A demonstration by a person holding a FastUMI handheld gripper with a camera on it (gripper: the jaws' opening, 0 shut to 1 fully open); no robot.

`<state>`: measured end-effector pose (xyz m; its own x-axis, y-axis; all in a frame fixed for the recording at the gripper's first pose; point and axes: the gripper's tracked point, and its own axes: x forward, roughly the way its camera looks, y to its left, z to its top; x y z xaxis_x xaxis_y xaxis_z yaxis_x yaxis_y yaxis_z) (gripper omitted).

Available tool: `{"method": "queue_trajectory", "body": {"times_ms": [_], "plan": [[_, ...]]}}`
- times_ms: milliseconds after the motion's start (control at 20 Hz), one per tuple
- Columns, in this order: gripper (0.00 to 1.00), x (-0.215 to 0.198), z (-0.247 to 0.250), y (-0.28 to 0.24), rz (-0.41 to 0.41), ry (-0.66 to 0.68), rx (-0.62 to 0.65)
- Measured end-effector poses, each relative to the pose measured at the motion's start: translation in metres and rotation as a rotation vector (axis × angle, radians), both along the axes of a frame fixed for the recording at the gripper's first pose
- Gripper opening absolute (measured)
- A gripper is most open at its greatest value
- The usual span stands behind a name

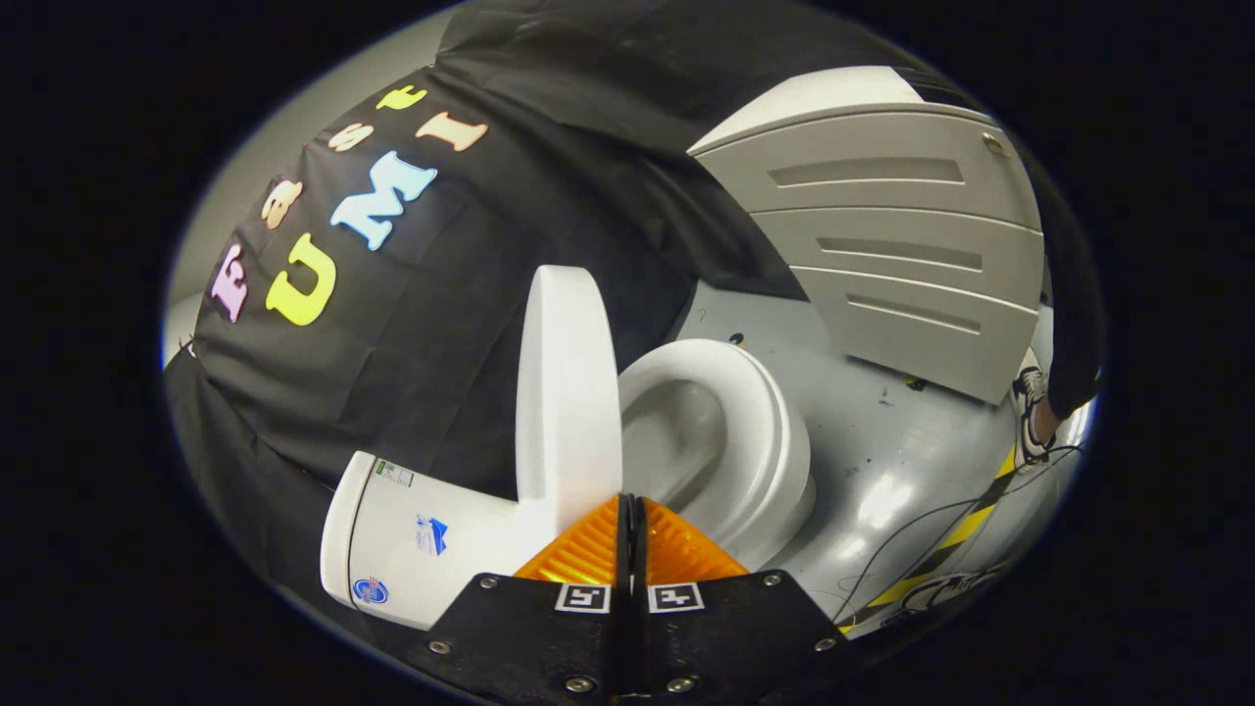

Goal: Open the toilet lid.

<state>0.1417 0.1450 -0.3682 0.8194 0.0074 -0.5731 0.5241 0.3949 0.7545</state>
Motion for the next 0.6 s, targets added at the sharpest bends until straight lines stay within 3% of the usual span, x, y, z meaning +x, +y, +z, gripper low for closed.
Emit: {"method": "queue_trajectory", "body": {"times_ms": [600], "plan": [[0.0, 0.008, 0.046, 0.02, 0.017, 0.023, -0.17]]}}
